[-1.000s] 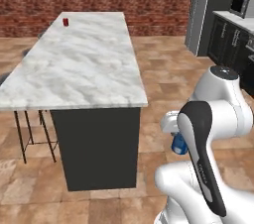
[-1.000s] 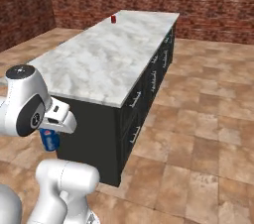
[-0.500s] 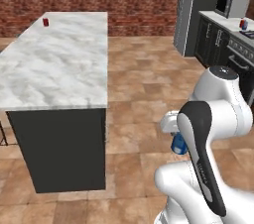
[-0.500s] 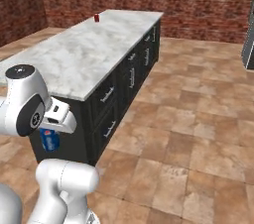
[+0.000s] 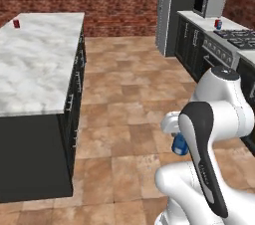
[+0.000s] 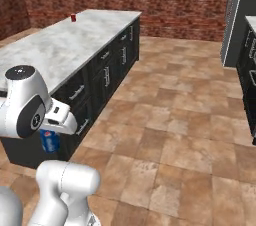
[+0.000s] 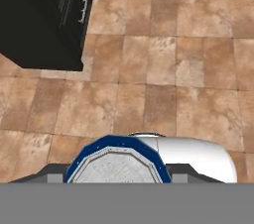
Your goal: Four empty soda cans are scattered around the kitchen. Gather all the cans and cluster them next to the stove for recycling.
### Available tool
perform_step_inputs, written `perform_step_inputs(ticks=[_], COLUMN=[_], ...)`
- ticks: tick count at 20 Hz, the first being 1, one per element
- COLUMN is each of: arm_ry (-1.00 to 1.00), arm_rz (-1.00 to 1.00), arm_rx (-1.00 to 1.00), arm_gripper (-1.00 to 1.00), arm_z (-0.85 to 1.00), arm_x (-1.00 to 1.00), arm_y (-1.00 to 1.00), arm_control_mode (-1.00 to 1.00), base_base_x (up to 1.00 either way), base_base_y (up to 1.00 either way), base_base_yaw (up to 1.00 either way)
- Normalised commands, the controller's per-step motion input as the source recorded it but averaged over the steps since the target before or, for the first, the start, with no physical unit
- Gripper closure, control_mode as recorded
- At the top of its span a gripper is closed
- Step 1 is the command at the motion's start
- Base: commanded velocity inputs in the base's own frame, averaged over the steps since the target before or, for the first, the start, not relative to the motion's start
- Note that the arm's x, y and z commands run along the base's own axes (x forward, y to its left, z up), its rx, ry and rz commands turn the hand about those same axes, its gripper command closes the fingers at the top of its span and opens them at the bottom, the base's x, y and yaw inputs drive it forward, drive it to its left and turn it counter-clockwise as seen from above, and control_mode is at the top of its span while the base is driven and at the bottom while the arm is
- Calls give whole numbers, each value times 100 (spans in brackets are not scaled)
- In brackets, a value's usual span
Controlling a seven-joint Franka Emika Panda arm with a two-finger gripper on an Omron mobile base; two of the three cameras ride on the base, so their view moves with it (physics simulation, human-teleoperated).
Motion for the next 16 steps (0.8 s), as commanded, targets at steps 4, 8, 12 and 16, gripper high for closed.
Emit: perform_step_inputs(ticks=[4,8,12,16], arm_ry=[0,0,0,0], arm_rz=[0,0,0,0], arm_rx=[0,0,0,0], arm_gripper=[100,100,100,100], arm_z=[0,0,0,0], arm_x=[0,0,0,0], arm_y=[0,0,0,0], arm_control_mode=[100,100,100,100], base_base_x=[64,92,100,100], base_base_y=[-48,-21,-4,-14], base_base_yaw=[-27,-28,-20,-18])
